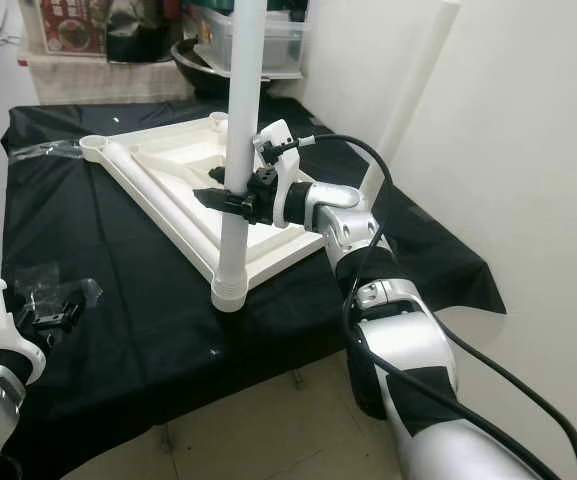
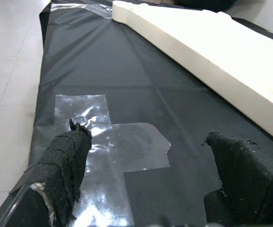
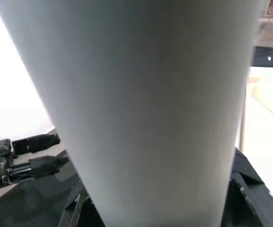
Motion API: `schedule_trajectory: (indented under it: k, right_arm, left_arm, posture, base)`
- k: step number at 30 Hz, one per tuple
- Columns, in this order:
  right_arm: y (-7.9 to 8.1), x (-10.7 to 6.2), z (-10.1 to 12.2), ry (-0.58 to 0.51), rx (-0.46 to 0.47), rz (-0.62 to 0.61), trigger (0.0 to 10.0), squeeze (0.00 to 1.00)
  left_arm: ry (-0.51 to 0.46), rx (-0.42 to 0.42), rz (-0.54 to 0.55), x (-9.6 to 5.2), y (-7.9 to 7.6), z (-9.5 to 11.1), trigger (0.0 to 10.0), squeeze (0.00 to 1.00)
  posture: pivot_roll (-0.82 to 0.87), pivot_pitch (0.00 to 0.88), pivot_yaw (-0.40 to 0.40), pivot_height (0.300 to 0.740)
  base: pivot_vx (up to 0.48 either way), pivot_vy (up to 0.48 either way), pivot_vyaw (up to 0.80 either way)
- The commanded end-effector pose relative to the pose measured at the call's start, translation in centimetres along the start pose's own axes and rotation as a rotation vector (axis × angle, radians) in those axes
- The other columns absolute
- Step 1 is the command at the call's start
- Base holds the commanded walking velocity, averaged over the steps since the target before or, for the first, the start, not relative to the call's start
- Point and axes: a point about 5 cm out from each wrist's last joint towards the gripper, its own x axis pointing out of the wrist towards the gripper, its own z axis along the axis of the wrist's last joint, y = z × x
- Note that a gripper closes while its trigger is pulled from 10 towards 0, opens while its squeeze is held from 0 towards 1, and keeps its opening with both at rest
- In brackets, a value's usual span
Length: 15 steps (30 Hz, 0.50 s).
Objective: Building children table
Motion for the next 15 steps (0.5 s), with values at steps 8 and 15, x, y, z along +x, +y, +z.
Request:
schedule_trajectory:
  k: [8,15]
  right_arm:
    - [-1.3,-1.2,-1.1,0.014,-0.001,-0.170,0.0,0.00]
    - [-1.8,-0.1,-4.6,0.060,0.277,-0.852,0.0,0.00]
  left_arm:
    - [0.003,-0.004,-0.020,-0.1,-0.1,0.0,10.0,0.00]
    - [-0.002,-0.006,-0.021,-0.1,0.0,0.0,10.0,0.00]
  posture:
    - [0.21,0.000,-0.160,0.740]
    - [0.20,0.000,-0.147,0.740]
  base:
    - [0.000,0.000,0.00]
    - [0.000,0.000,0.00]
